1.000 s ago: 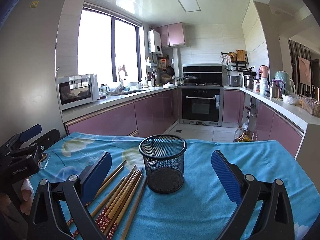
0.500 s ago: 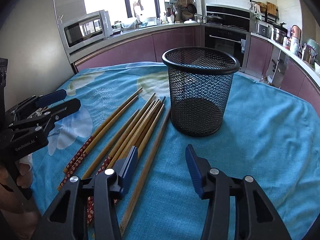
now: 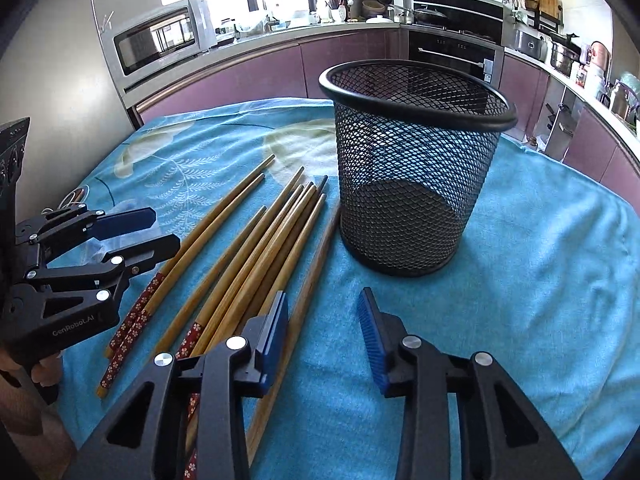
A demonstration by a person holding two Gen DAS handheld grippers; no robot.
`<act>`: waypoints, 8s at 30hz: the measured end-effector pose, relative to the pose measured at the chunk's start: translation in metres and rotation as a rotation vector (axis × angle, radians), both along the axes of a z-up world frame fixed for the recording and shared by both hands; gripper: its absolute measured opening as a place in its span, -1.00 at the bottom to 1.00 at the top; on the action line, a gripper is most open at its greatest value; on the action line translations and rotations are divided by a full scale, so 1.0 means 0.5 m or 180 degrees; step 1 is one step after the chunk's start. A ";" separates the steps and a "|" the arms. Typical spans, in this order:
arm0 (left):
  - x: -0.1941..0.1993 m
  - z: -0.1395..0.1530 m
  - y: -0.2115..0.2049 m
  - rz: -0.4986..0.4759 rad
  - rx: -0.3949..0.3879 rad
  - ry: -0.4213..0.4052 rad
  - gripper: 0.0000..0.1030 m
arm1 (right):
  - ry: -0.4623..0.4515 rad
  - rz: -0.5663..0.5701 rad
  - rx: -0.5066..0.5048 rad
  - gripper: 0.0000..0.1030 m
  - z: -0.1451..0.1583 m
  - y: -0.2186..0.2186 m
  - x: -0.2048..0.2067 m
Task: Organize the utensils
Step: 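Lower the right tool onto the chopsticks and close on one chopstick, then lift the chopstick with the right tool and drop it into the mesh cup, then return the right tool to the chopsticks and close on another chopstick, then lift the chopstick with the right tool and drop it into the mesh cup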
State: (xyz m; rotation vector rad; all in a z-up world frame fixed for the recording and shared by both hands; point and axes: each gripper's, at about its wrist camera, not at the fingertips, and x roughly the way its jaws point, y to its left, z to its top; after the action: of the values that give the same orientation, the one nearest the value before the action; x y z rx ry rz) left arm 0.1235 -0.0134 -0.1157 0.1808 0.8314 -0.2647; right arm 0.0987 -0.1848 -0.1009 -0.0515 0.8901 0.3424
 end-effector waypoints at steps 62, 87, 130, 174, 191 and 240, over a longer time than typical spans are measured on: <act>0.034 0.434 -0.099 -0.0393 -0.1577 -0.1075 -0.86 | -0.1458 0.0166 0.0940 -0.89 0.368 -0.172 0.018; 0.167 0.214 -0.208 -0.0395 -0.1095 -0.0541 -0.85 | -0.0414 0.0119 0.0577 -0.88 0.229 -0.135 0.155; -0.039 0.160 0.009 -0.0194 -0.0572 -0.0539 0.06 | -0.0345 0.0494 0.0782 -0.21 0.129 -0.082 -0.036; -0.043 0.053 0.009 -0.0170 -0.0569 -0.0061 0.07 | -0.0461 0.0797 0.0540 -0.47 0.182 -0.033 0.012; -0.056 -0.007 -0.030 -0.0412 -0.0256 0.0301 -0.27 | 0.0213 0.0560 0.0315 -0.49 0.006 0.012 -0.009; -0.067 -0.009 -0.030 -0.0386 -0.0487 0.0522 -0.80 | 0.0394 0.0486 0.0420 -0.84 0.001 0.001 -0.005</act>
State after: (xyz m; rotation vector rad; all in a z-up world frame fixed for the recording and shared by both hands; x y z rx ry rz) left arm 0.0902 -0.0284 -0.1200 0.0666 0.9601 -0.4602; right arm 0.0961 -0.1842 -0.1002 0.0239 0.9865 0.5509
